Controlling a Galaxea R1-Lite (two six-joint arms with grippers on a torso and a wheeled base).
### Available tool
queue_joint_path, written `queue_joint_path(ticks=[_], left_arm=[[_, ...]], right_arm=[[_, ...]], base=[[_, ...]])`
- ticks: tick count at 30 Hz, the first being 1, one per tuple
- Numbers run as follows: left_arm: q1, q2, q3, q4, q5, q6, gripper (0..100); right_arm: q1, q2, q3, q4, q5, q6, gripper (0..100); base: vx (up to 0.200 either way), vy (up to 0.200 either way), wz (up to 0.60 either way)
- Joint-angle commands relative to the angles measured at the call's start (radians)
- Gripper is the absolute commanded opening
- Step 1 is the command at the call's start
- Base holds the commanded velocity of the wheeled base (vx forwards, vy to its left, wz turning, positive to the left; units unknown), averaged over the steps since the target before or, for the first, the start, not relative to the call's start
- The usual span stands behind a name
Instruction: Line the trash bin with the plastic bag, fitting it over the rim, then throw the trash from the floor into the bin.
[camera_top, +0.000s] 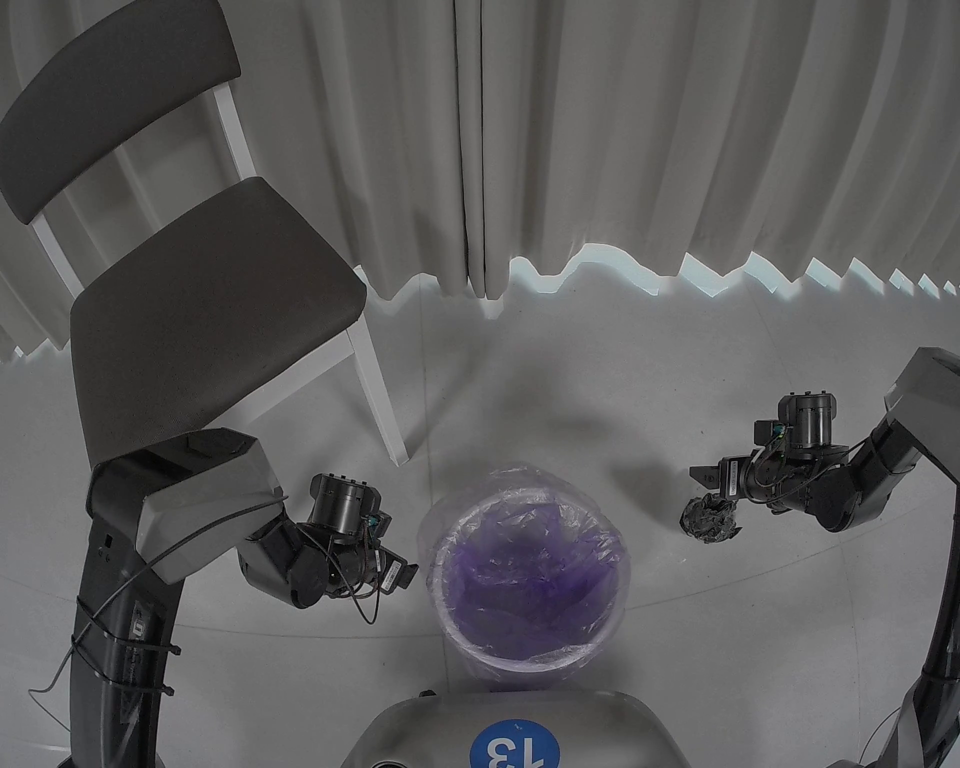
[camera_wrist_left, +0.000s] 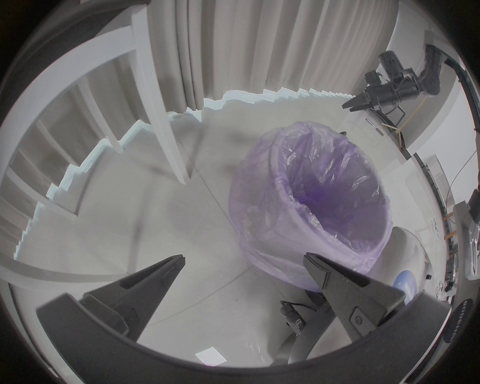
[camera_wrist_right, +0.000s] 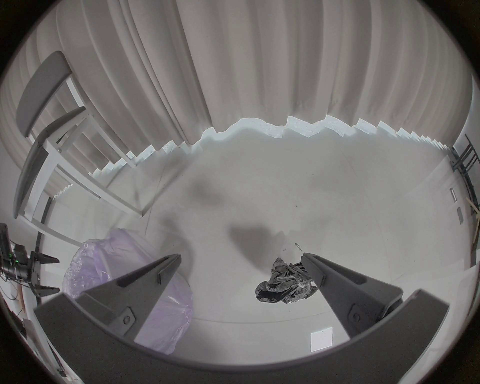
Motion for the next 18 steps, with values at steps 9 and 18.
queue_joint_path(ticks=[9,18], left_arm=[[0.038,-0.323,0.309,-0.027,-0.026,-0.006,100],[-0.001,-0.572,0.608,-0.295,-0.026,-0.046,100]], right_arm=[[0.019,-0.185,0.097,-0.004,-0.013,-0.032,100],[0.010,-0.336,0.220,-0.021,-0.050,-0.091,100]], base=[[0.000,0.000,0.00],[0.000,0.000,0.00]])
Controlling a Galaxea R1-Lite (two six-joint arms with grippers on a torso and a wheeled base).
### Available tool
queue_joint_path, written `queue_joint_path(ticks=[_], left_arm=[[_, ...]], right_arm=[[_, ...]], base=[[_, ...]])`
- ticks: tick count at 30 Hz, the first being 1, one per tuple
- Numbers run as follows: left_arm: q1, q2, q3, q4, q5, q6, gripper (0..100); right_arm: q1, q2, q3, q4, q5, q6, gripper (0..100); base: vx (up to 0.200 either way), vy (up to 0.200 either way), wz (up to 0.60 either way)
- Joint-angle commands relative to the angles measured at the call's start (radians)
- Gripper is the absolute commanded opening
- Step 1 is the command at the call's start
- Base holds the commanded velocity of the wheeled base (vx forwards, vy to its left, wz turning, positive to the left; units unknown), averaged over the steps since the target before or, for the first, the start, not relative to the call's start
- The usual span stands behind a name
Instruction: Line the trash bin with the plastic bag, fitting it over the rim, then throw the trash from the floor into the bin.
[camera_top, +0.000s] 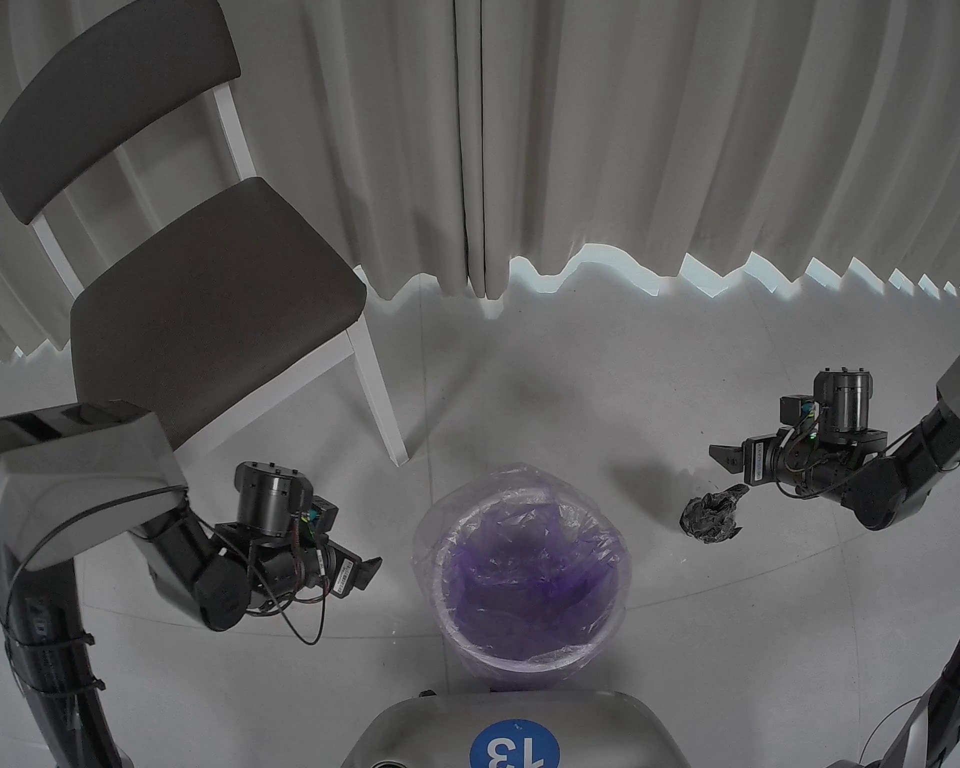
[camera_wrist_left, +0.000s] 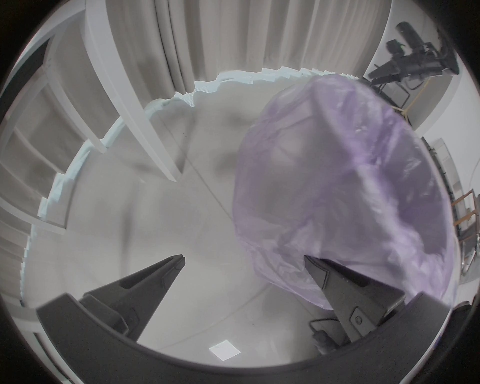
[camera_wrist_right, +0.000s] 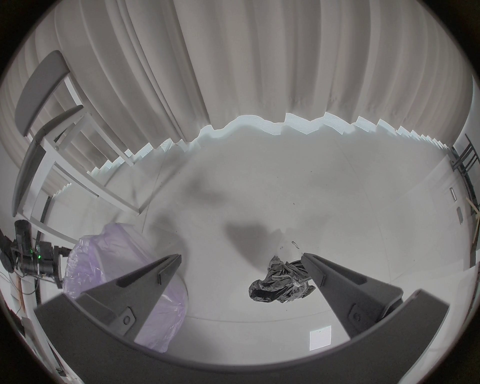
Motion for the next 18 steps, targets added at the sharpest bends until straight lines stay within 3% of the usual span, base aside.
queue_joint_path(ticks=[1,6,11,14,18], left_arm=[[-0.053,-0.272,0.238,-0.185,-0.002,-0.054,100],[-0.134,-0.381,0.341,-0.272,0.003,-0.108,100],[-0.263,-0.398,0.436,-0.512,0.093,-0.298,100],[-0.278,-0.396,0.499,-0.694,0.112,-0.306,100],[-0.298,-0.399,0.549,-0.774,0.115,-0.298,100]], right_arm=[[-0.012,-0.118,0.104,-0.035,-0.034,-0.023,100],[-0.029,-0.061,0.133,-0.138,-0.039,-0.009,100],[-0.055,0.077,0.117,-0.177,-0.042,0.028,100],[-0.055,0.138,0.078,-0.177,-0.042,0.054,100],[-0.054,0.198,0.047,-0.172,-0.045,0.057,100]], base=[[0.000,0.000,0.00],[0.000,0.000,0.00],[0.000,0.000,0.00],[0.000,0.000,0.00],[0.000,0.000,0.00]])
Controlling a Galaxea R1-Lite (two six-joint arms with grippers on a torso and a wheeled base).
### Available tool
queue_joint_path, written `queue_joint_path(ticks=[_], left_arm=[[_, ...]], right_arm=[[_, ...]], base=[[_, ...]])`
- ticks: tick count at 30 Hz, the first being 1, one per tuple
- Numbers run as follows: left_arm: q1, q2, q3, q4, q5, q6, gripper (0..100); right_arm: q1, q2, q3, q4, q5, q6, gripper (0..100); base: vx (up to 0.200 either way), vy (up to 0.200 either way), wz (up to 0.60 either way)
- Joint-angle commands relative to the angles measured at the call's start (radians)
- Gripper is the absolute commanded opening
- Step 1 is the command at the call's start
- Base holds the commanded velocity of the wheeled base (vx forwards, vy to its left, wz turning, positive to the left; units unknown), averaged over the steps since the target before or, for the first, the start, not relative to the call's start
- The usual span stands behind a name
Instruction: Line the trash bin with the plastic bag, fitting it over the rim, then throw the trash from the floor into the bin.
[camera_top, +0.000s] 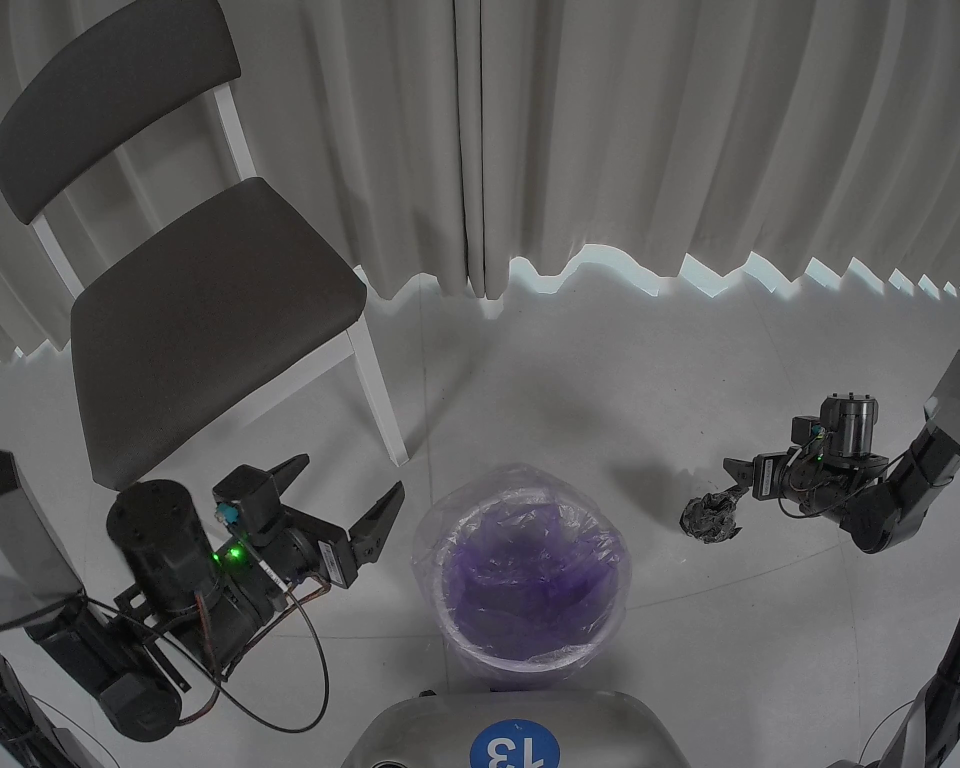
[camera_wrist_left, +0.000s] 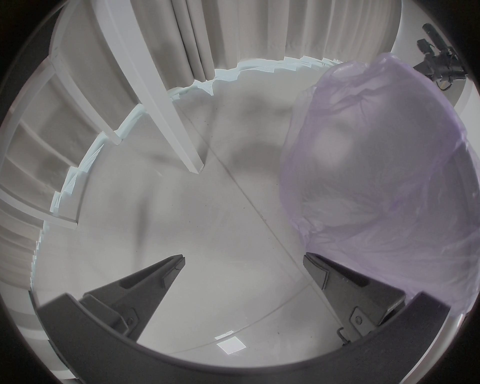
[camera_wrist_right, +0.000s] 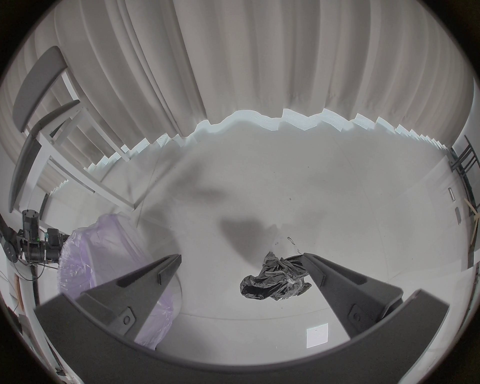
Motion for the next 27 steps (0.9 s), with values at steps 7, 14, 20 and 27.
queue_joint_path(ticks=[7,14,20,27], left_arm=[[-0.172,-0.078,0.127,-0.084,0.089,-0.019,100],[-0.189,-0.075,0.138,-0.084,0.104,-0.015,100],[-0.211,-0.072,0.138,-0.084,0.105,-0.013,100],[-0.209,-0.067,0.140,-0.084,0.107,-0.015,100]], right_arm=[[0.003,0.241,-0.123,0.022,-0.033,0.048,100],[0.009,0.327,-0.200,0.022,-0.043,0.087,100],[0.030,0.376,-0.248,0.019,-0.075,0.130,100],[0.032,0.404,-0.275,0.016,-0.079,0.143,100]], base=[[0.000,0.000,0.00],[0.000,0.000,0.00],[0.000,0.000,0.00],[0.000,0.000,0.00]])
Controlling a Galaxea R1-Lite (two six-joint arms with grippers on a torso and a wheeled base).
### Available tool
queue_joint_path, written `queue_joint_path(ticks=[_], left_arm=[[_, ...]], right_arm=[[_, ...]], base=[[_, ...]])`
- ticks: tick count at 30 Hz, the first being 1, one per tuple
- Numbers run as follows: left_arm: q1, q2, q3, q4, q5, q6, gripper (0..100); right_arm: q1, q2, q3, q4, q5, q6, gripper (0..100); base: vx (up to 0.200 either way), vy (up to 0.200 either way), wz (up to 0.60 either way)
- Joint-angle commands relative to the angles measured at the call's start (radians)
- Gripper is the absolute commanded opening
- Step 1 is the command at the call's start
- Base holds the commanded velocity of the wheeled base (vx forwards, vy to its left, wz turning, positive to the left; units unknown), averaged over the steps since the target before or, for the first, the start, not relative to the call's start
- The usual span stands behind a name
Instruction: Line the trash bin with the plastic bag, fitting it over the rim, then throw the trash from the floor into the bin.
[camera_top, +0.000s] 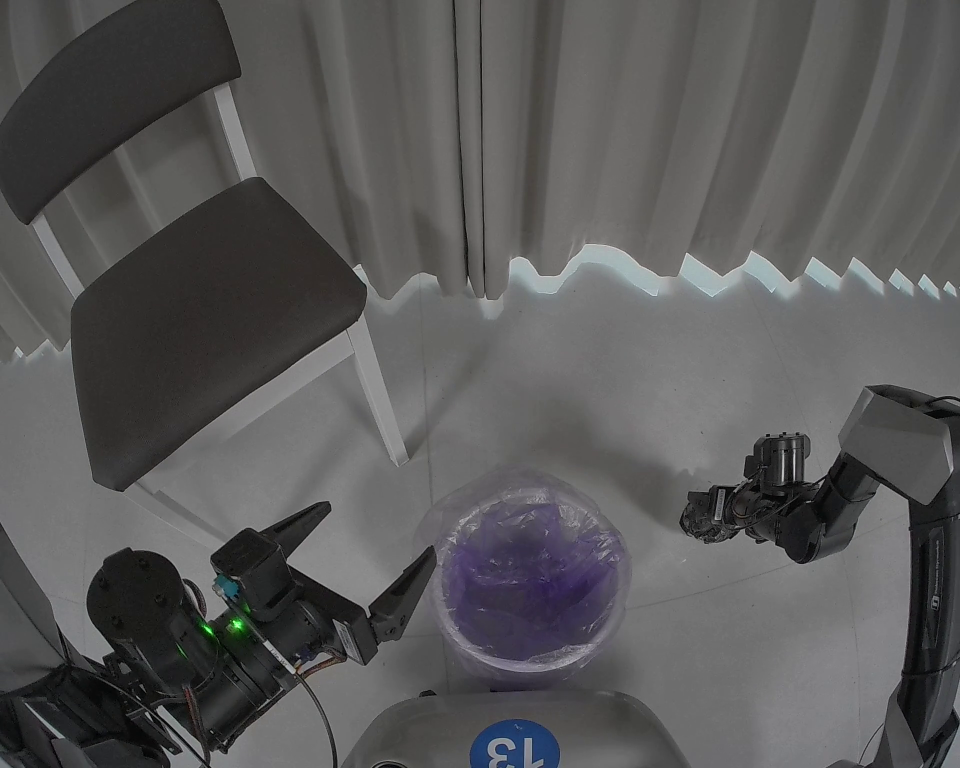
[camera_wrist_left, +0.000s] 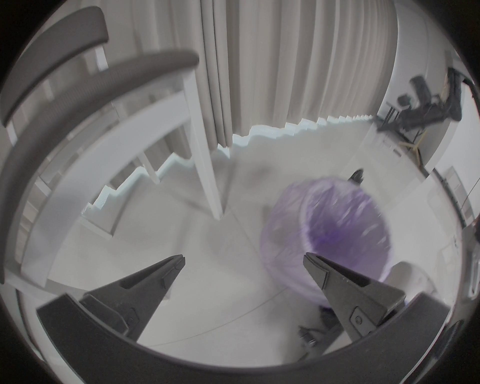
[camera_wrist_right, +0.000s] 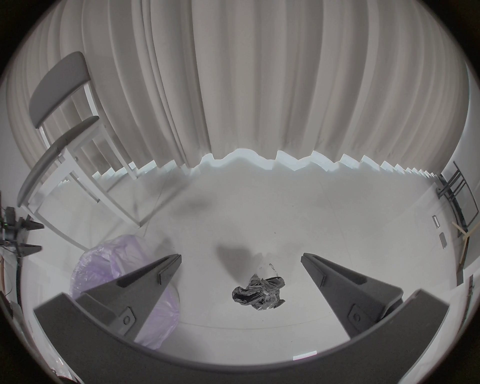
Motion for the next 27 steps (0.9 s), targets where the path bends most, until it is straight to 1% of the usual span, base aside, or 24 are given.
queue_joint_path(ticks=[1,4,24,27], left_arm=[[-0.001,0.006,0.000,-0.018,0.000,-0.001,100],[-0.001,0.006,0.002,-0.018,0.000,-0.001,100],[-0.006,0.012,0.029,-0.018,-0.003,0.001,100],[-0.014,0.013,0.034,-0.018,-0.003,0.001,100]], right_arm=[[0.001,0.039,-0.024,-0.002,-0.006,0.005,100],[-0.001,0.047,-0.042,-0.004,-0.032,0.016,100],[-0.007,0.098,-0.081,-0.004,-0.038,0.026,100],[-0.009,0.111,-0.091,-0.004,-0.050,0.028,100]], base=[[0.000,0.000,0.00],[0.000,0.000,0.00],[0.000,0.000,0.00],[0.000,0.000,0.00]])
